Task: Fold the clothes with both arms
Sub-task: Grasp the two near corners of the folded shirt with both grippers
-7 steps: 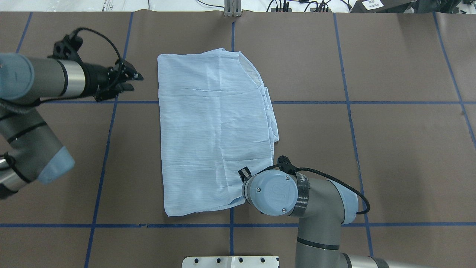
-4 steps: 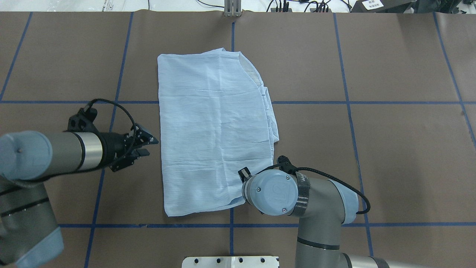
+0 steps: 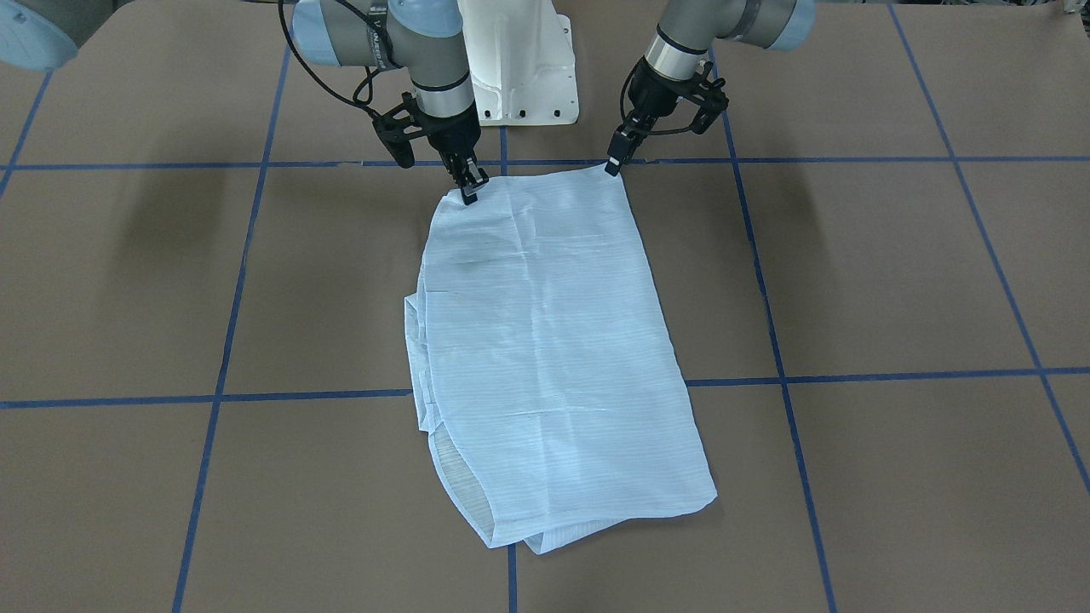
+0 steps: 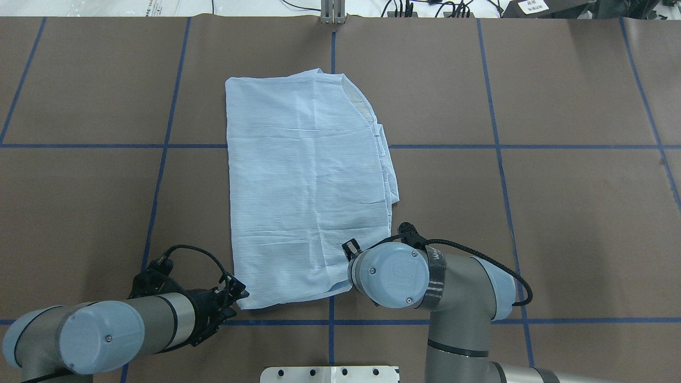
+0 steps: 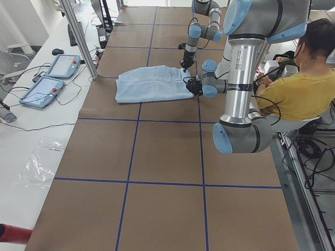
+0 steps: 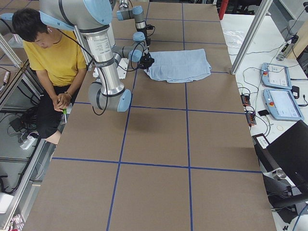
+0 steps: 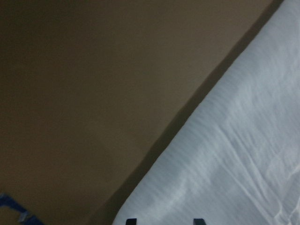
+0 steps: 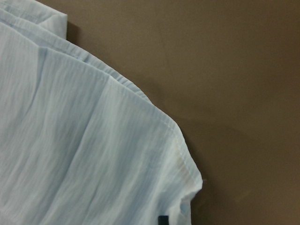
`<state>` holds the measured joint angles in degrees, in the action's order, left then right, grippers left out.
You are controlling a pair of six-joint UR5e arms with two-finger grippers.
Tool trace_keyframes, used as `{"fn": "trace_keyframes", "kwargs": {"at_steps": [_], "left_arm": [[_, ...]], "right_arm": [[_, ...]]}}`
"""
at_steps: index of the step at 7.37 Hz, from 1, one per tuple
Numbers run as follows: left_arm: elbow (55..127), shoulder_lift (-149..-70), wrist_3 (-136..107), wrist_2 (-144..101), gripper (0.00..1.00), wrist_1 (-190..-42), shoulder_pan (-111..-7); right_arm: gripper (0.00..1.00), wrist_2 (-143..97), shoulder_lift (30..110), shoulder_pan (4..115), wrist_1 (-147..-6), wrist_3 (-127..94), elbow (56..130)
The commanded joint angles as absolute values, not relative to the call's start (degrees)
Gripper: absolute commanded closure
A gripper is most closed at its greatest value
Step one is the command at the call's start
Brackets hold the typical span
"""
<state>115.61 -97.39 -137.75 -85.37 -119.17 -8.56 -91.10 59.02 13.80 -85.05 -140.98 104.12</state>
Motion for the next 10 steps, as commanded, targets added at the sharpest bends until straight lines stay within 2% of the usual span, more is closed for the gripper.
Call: {"fn": "trace_keyframes", "kwargs": {"at_steps": [1,5,7,8,9,10], "left_arm": [[115.3,-97.7,-138.4,-85.1,0.49,-118.6,-7.4],[113.8,-98.5,-138.2,-85.1,0.50,-118.5,-7.2],[113.4,-98.5,-138.0,-85.0,0.56,-118.5,-7.3],[113.4,-98.6,-138.0,-84.6,0.69,-118.5,-7.3],[113.4,-98.8,-138.1,-84.6,0.94,-118.6,-7.3],[113.4,-99.5,-138.5,-82.1,1.00,-118.9,-7.5]], "right_arm": [[1.00,-91.1,59.2,13.8,-85.1,-141.0,104.5],[1.00,-91.0,59.3,13.7,-85.1,-141.0,104.6],[1.00,-90.7,59.3,13.6,-85.2,-141.0,104.6],[1.00,-90.7,59.2,13.6,-85.2,-141.0,104.6],[1.00,-90.7,59.2,13.6,-85.2,-141.0,104.7],[1.00,-90.7,59.2,13.6,-85.2,-141.0,104.7]]}}
